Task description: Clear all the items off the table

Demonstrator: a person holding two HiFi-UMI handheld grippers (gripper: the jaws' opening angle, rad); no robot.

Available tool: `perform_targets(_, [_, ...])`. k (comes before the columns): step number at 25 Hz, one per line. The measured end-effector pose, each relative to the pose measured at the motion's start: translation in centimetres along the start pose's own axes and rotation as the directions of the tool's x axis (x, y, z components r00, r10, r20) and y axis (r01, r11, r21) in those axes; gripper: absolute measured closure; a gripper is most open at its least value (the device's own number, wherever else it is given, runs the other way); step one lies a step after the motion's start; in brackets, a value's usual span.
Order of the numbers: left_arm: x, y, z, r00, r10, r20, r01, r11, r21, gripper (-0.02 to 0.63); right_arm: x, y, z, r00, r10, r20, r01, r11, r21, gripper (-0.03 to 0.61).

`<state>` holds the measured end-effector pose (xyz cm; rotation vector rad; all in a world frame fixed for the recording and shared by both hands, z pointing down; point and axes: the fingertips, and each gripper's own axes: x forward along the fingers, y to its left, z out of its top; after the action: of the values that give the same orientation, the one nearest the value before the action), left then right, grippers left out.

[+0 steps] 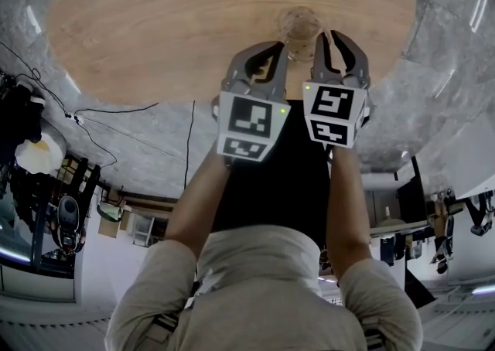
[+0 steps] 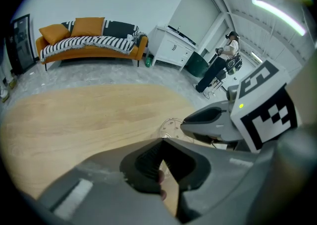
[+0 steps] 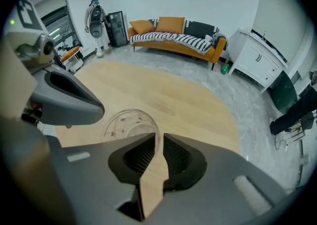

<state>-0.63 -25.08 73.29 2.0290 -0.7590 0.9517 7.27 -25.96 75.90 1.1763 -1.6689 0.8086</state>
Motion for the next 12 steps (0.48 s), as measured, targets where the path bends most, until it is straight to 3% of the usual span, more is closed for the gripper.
perform_targets(12, [0.4,0.4,-0.4,1.000,-0.006,-0.011,0.006,1.000,-0.017,0.594,2.1,-0.1,-0.3,1.000,-0.001,-0.032,0.000,1.000,-0.026,0.525])
